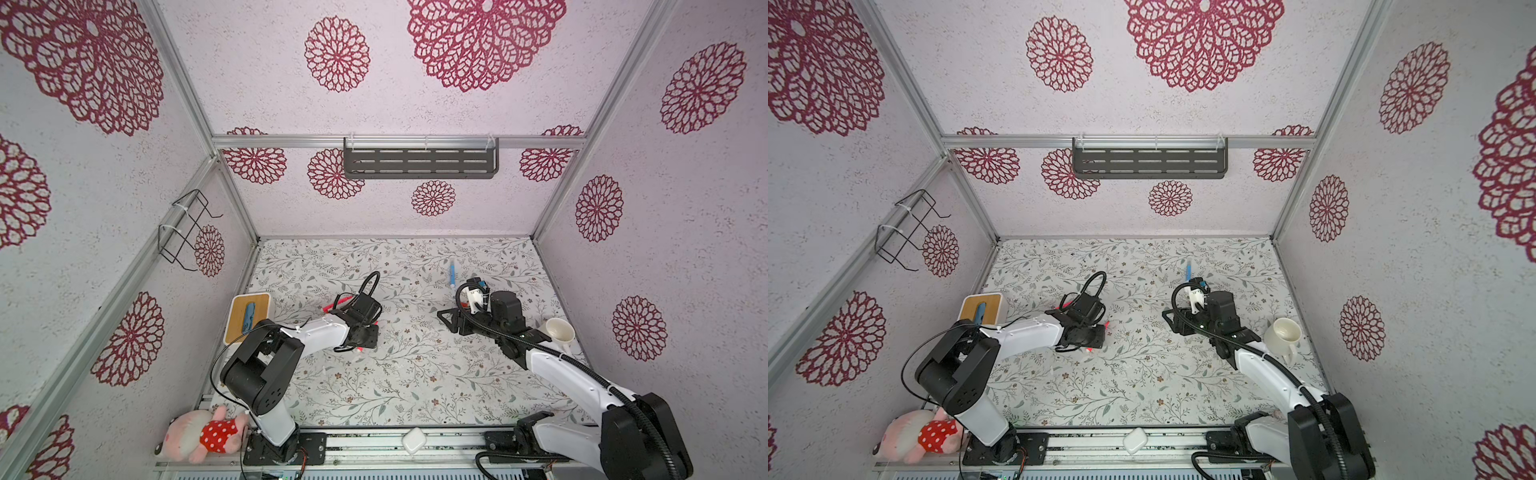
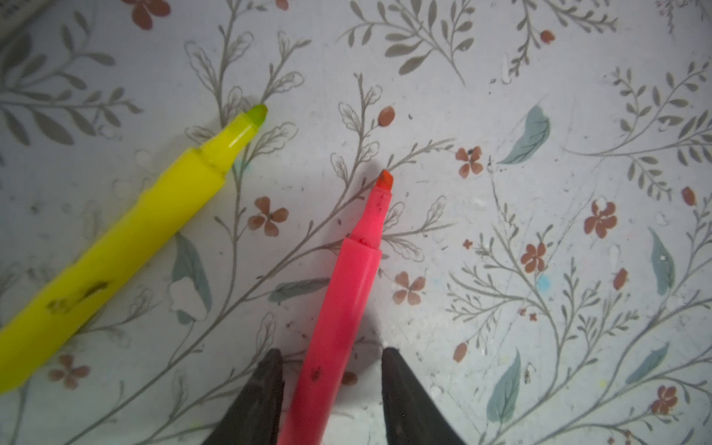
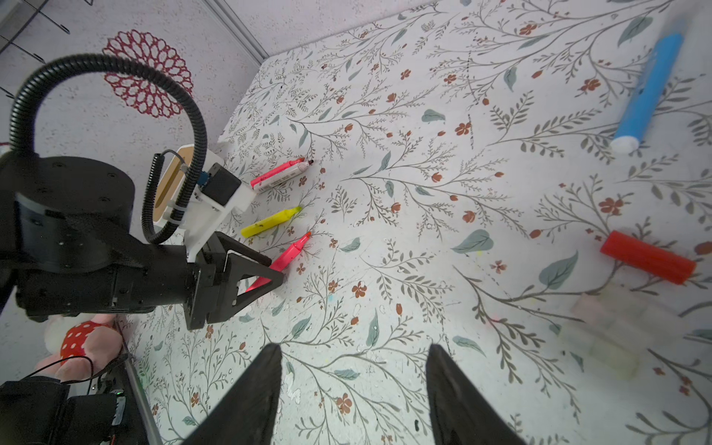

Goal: Insert the pens into the pen caps
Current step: 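Lower the left gripper around the pink highlighter and close it, then lift the pink highlighter upright with the left gripper while the right gripper approaches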

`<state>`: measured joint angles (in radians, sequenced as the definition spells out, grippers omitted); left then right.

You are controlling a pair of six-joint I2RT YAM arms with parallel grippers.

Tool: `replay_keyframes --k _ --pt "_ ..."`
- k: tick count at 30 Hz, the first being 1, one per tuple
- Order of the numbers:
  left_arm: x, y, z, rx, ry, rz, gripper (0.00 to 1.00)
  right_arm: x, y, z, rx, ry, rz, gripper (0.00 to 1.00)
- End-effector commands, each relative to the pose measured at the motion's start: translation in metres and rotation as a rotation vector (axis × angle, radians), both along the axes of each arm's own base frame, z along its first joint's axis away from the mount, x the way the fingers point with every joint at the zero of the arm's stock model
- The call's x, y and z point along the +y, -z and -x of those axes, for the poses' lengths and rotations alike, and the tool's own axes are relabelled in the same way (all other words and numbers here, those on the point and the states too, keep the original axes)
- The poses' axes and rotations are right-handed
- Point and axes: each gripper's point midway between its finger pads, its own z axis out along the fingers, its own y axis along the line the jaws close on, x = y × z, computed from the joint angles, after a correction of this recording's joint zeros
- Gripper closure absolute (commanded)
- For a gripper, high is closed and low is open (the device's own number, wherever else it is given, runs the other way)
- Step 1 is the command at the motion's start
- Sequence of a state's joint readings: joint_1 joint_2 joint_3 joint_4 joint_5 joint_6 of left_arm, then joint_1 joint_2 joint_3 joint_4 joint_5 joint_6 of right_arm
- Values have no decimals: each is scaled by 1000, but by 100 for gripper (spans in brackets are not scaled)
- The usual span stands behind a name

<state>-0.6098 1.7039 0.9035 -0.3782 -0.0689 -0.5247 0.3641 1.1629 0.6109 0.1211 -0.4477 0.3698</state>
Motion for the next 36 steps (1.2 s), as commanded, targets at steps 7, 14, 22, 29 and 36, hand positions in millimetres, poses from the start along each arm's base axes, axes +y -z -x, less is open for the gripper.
replay_keyframes --k 7,14,22,29,36 --pt "3 14 24 75 41 -43 73 0 -9 0 -26 13 -11 39" --pt "-5 21 26 82 79 -29 85 -1 -10 0 -24 21 -15 39" --pt "-53 -26 24 -110 177 216 83 14 -3 5 14 -39 -109 38" --pt "-83 -68 22 -256 188 479 80 57 -6 21 56 -196 -286 37" --pt "-106 -80 29 -275 233 577 80 91 -11 23 80 -269 -417 38"
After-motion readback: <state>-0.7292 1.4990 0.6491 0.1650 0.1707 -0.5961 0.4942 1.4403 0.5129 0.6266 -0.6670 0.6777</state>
